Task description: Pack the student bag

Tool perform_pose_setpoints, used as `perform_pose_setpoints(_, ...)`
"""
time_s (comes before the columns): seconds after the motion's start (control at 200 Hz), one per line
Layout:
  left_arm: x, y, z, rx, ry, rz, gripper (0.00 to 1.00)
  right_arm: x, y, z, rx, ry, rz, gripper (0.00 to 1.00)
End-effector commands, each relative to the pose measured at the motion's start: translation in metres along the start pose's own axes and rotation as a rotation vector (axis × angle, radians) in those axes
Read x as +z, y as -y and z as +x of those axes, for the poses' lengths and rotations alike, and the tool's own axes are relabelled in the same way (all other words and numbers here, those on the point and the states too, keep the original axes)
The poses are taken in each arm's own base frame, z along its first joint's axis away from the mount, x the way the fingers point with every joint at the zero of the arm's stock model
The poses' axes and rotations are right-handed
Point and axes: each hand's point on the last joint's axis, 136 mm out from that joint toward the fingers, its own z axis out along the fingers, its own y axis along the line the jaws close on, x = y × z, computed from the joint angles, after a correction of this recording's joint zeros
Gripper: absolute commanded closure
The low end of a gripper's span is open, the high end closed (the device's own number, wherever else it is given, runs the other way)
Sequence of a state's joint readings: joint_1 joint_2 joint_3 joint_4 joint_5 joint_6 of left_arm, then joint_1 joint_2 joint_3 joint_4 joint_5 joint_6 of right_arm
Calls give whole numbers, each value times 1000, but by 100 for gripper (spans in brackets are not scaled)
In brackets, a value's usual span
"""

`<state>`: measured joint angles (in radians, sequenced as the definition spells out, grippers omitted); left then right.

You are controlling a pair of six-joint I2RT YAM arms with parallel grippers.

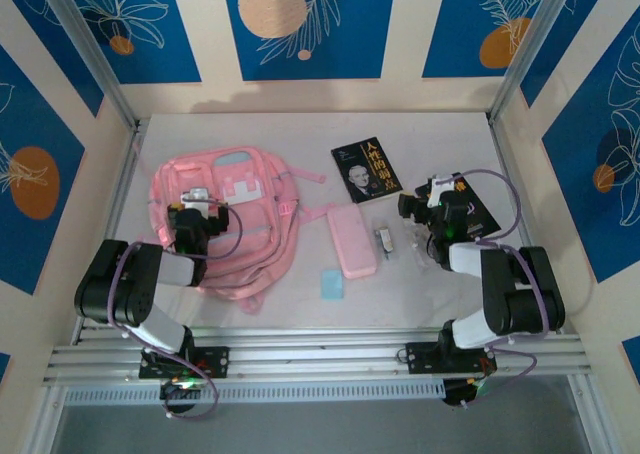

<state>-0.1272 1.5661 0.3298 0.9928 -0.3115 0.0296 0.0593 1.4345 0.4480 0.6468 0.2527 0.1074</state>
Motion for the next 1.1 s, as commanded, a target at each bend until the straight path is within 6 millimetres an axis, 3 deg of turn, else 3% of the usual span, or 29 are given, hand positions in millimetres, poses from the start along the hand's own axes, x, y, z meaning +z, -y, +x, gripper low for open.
perform_pose_setpoints(0.0,-10,4,-18,20,84,5,1,-10,-11,-28,-47,1,30,0)
perform_pose_setpoints(0.09,-17,2,-29,26,93,-11,1,-12,-33,-31,-24,-87,-15,1)
perform_pose_setpoints(0.205,-25,-3,-55,28,56,-23,0,-14,-81,-33,-60,-199,-101,4)
perform_pose_setpoints(0.34,-29,0,-80,-138,6,6,0,-14,-144,-35,-23,-322,-224,5)
perform_pose_setpoints(0.43,-32,11,-83,-265,-92,62,0,-11,-186,-34,39,-422,-334,7)
perform_pose_setpoints(0.56,-46,19,-63,-411,-294,60,0,-2,-247,-31,127,-533,-508,16)
perform_pose_setpoints(0.745,-84,31,-6,-470,-566,66,2,16,-309,-18,204,-650,-662,29)
perform_pose_setpoints(0.88,-108,35,24,-505,-659,80,3,33,-333,-1,260,-696,-700,32)
perform_pose_setpoints(1.095,-122,41,49,-507,-746,90,4,74,-344,27,321,-741,-636,35)
